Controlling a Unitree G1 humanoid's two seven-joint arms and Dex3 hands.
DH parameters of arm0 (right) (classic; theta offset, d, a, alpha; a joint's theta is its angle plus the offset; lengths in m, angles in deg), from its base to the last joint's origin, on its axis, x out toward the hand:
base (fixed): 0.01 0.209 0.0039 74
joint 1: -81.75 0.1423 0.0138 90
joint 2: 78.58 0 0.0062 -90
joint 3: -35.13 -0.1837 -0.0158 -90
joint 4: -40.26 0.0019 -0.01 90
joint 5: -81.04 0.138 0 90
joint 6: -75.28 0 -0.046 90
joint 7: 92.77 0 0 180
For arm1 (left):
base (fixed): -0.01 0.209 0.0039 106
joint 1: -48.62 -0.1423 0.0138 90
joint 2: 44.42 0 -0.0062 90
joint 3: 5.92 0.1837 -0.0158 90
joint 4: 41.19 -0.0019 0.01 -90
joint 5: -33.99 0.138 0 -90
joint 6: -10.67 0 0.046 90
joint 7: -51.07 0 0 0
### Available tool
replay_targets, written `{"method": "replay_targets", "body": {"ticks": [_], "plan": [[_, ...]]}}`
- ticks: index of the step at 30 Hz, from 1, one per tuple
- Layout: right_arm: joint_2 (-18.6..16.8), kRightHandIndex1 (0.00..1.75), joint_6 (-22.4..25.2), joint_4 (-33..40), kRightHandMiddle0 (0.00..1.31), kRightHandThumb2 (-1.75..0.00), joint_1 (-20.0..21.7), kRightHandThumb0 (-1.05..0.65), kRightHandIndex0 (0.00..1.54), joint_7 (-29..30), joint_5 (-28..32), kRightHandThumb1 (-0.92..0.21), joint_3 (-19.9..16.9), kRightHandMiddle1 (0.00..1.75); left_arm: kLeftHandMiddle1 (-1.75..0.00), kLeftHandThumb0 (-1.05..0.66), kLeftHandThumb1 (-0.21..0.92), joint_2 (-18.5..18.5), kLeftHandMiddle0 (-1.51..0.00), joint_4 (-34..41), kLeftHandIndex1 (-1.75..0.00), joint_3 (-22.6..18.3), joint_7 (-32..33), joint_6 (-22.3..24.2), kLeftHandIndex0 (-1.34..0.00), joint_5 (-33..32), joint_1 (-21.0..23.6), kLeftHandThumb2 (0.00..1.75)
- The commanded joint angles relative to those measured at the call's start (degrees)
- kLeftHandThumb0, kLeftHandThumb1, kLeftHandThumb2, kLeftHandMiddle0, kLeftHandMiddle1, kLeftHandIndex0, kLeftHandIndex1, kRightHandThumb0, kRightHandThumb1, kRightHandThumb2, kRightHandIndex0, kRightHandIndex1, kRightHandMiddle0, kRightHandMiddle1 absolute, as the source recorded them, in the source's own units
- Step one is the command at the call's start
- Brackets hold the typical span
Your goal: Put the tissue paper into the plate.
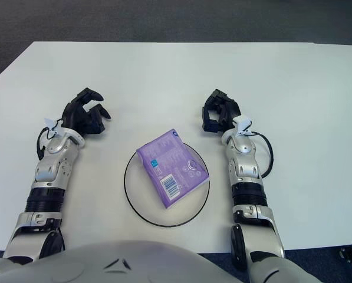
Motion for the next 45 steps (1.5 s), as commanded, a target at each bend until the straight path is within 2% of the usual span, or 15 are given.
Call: {"method": "replay_targets", "body": {"ticks": [1, 14, 24, 45], "plan": [[-4.62, 1.75, -2.05, -5.06, 0.65, -1.37, -7.02, -0.5, 1.32, 0.09, 1.34, -0.28, 0.03, 1.75, -1.75, -0.01, -0.06, 2.59, -0.89, -2.34, -1.74, 0.63, 0.67, 1.12, -0.67, 0.84, -5.44, 1.74], [-4.95, 1.75, -6.99, -7.93, 0.62, -1.33, -6.26, -0.48, 1.34, -0.03, 2.2, -0.31, -0.54, 1.75, -1.75, -0.01, -0.07, 2.47, -0.9, -3.21, -1.72, 0.66, 0.03, 0.23, -0.69, 1.87, -6.58, 1.75], [-5.29, 1.75, -8.87, -8.33, 0.61, -1.31, -6.41, -0.48, 1.34, -0.35, 2.73, -0.33, -1.15, 1.75, -1.75, -0.01, -0.07, 2.39, -0.9, -3.08, -1.7, 0.68, -0.15, -0.39, -0.71, 2.37, -7.71, 1.75], [-4.95, 1.75, -7.79, -6.96, 0.59, -1.29, -6.91, -0.47, 1.33, 0.43, 2.29, -0.34, -1.02, 1.75, -1.75, -0.01, -0.07, 2.88, -0.9, -3.05, -1.7, 0.08, 1.32, -1.31, -0.7, 2.82, -8.38, 1.75]]}}
